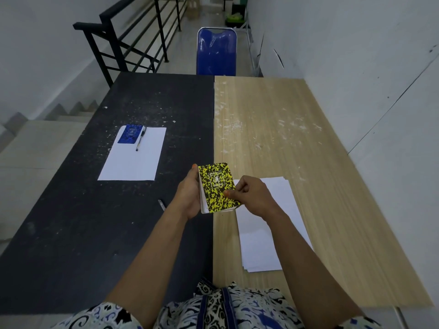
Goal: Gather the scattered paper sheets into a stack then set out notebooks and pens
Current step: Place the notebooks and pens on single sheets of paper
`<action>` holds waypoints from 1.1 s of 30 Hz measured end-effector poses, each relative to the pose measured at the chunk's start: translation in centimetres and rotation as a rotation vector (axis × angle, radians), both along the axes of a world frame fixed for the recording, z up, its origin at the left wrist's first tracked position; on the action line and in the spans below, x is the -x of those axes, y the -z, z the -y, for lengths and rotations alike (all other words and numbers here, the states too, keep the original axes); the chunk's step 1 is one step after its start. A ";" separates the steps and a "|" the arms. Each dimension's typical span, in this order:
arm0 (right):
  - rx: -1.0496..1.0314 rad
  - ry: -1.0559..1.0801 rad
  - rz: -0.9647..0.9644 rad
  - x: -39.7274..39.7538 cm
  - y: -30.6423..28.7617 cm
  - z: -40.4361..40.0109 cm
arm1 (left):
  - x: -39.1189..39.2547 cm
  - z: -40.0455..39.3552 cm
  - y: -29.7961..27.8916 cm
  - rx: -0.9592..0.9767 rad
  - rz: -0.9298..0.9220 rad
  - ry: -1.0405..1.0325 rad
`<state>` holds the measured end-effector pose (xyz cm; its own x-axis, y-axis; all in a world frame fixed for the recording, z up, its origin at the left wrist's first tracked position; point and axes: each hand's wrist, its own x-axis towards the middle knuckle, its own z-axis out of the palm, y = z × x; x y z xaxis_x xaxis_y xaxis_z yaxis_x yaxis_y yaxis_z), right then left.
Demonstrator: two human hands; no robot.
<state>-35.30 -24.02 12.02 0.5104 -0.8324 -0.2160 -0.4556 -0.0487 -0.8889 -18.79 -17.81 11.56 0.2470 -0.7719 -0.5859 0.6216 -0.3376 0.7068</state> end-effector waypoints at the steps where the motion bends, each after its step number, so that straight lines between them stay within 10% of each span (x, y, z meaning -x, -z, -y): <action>1: 0.005 -0.006 -0.016 0.1 0.0 0.0 | 0.0 0.0 0.0 -0.001 0.000 0.003; 33: -0.316 0.332 0.335 1.6 1.6 1.1 | 2.2 -0.4 1.7 0.060 0.336 0.464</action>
